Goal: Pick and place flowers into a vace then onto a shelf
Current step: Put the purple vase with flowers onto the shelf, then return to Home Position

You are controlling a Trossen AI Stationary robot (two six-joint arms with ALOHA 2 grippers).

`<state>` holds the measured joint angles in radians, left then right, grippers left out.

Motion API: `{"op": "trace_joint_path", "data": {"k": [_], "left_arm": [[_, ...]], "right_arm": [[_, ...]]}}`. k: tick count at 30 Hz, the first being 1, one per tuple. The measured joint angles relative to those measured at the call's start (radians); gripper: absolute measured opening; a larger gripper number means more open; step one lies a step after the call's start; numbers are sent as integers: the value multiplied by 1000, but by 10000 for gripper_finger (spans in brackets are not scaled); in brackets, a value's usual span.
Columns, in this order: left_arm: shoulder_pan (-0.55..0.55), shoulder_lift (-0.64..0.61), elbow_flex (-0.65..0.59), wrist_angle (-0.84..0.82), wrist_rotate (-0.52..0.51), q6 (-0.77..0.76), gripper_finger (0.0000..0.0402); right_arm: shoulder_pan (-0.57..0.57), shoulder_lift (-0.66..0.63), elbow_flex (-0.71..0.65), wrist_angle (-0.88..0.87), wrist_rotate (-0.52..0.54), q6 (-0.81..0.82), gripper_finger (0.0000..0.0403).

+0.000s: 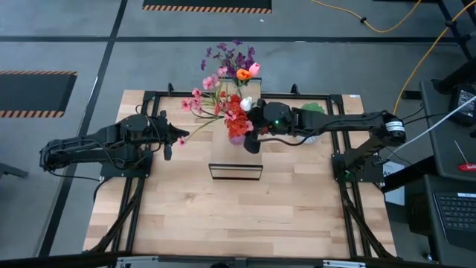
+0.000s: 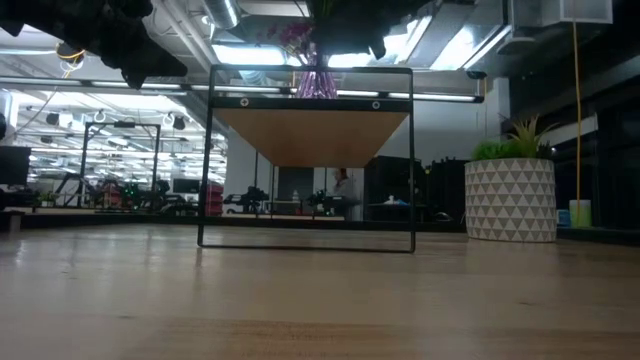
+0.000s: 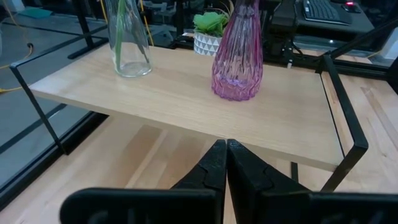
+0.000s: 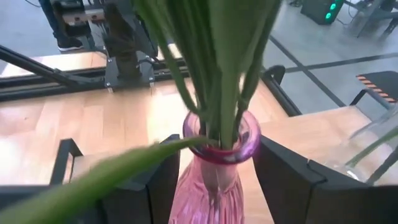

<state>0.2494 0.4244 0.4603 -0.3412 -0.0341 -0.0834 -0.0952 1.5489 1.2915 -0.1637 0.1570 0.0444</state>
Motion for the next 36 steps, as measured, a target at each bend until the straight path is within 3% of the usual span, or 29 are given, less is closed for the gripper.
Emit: {"op": "trace_joint_path", "data": {"k": [24,36], "left_arm": [[0,0,0,0,0,0,7],[0,0,0,0,0,0,5]], "right_arm": [[0,-109,0,-124,62,7,202],[16,-192,0,-345,135,78,202]]}}
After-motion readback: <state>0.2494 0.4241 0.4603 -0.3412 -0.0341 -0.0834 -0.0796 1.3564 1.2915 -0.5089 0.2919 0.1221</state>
